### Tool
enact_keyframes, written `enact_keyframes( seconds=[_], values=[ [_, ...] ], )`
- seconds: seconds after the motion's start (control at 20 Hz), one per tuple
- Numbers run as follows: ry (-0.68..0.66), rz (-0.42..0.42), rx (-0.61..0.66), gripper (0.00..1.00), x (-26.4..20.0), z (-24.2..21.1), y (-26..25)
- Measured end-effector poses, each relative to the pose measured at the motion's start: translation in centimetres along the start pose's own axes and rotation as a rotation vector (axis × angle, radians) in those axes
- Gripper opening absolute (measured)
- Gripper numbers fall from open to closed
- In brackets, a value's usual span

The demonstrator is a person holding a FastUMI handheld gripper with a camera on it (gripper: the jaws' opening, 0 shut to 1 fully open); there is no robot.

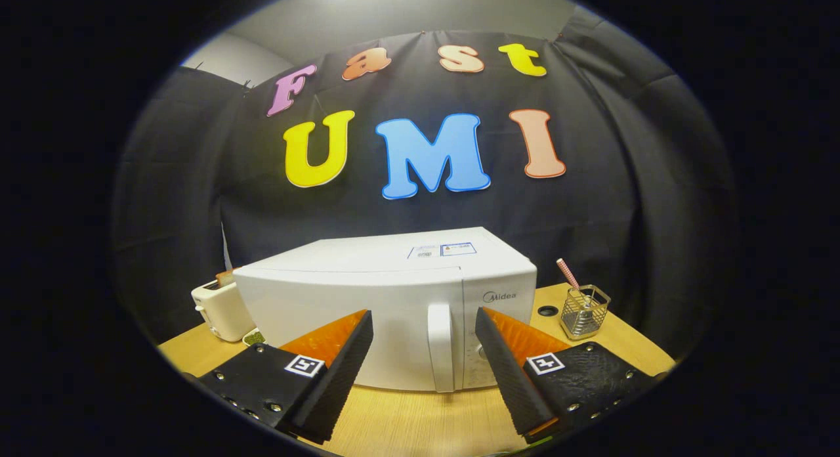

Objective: Open the microwave, put the food inside, and close the microwave door.

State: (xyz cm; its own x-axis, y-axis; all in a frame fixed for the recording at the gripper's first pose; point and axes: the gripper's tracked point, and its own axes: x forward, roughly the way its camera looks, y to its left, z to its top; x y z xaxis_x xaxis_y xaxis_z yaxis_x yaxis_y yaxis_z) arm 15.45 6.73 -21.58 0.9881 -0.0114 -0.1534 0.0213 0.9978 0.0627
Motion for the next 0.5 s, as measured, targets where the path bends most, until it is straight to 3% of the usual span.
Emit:
enact_keyframes(
  seconds=[0.25,0.35,0.4,0.45,0.5],
  values=[
    [0.029,-0.042,-0.048,0.96,2.5,-2.5,-0.8],
    [0.010,-0.063,-0.075,0.91,2.8,-2.7,-1.2],
    [0.007,-0.073,-0.085,0.85,3.1,-2.9,-1.4],
    [0.001,-0.068,-0.088,0.85,3.4,-2.9,-1.4],
    [0.001,-0.061,-0.093,0.69,3.6,-3.0,-1.2]
  ],
)
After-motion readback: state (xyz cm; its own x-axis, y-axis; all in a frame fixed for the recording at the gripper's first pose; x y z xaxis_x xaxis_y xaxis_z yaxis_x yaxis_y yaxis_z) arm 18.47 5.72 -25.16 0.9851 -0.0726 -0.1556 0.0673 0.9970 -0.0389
